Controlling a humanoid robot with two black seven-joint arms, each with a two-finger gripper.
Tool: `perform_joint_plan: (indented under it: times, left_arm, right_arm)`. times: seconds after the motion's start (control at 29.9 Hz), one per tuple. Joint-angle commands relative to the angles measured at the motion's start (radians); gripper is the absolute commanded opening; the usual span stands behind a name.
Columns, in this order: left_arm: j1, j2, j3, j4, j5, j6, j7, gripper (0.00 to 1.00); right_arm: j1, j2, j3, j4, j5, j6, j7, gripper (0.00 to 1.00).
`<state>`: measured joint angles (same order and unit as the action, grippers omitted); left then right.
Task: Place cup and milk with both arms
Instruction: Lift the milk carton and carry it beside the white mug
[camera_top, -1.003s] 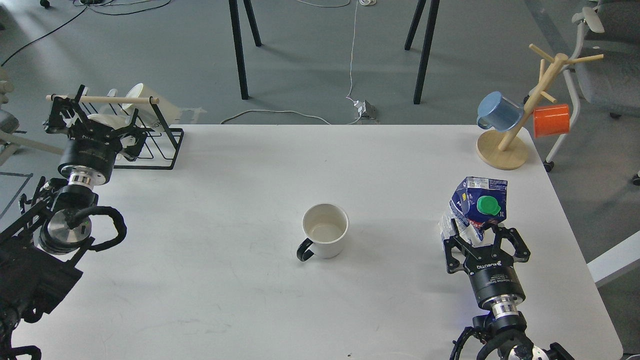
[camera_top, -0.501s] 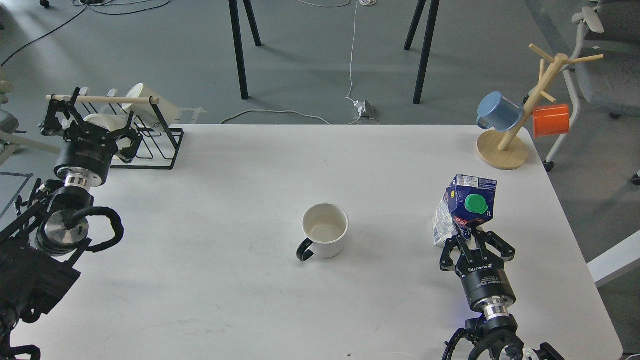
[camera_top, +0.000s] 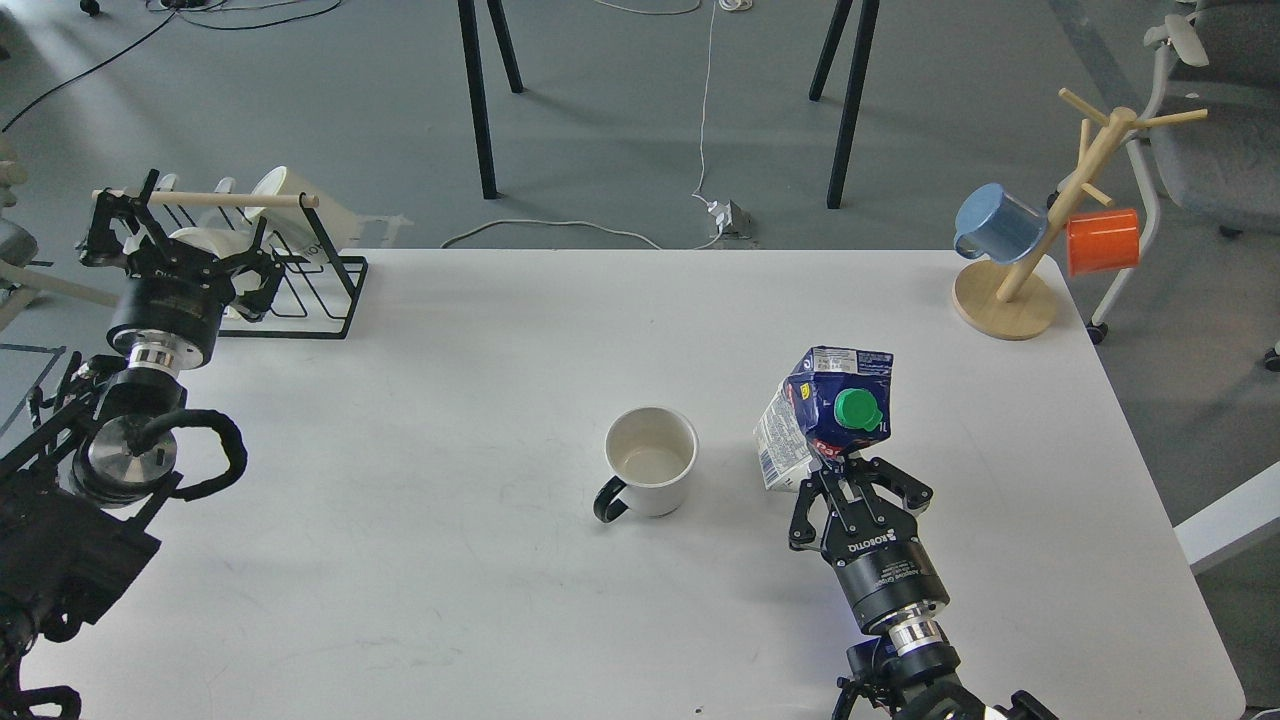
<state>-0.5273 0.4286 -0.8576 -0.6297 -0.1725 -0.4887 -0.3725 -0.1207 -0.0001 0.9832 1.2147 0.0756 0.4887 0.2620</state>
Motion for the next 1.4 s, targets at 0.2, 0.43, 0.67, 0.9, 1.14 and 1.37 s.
perform_joint_plan:
  times: [0.2, 0.43, 0.67, 0.9, 1.14, 1.37]
  left_arm:
    - [0.003, 0.001, 0.003, 0.036, 0.001, 0.000, 0.001, 0.99]
    - [0.001, 0.001, 0.005, 0.039, 0.002, 0.000, 0.001, 0.99]
    - [-0.003, 0.002, 0.005, 0.050, 0.002, 0.000, 0.003, 0.99]
    - [-0.003, 0.001, 0.005, 0.051, 0.002, 0.000, 0.001, 0.99]
    - [-0.007, 0.002, 0.005, 0.051, 0.002, 0.000, 0.003, 0.99]
    - [-0.008, 0.002, 0.005, 0.050, 0.002, 0.000, 0.000, 0.99]
  right_arm:
    - [0.091, 0.000, -0.060, -0.136, 0.001, 0.000, -0.001, 0.13]
    - [0.119, 0.000, -0.119, -0.161, 0.001, 0.000, -0.004, 0.13]
    - [0.127, 0.000, -0.136, -0.172, 0.010, 0.000, 0.003, 0.14]
    - [0.131, 0.000, -0.138, -0.173, 0.009, 0.000, 0.003, 0.22]
    - [0.131, 0.000, -0.138, -0.172, 0.010, 0.000, 0.003, 0.46]
    - [0.128, 0.000, -0.136, -0.165, 0.010, 0.000, 0.005, 0.77]
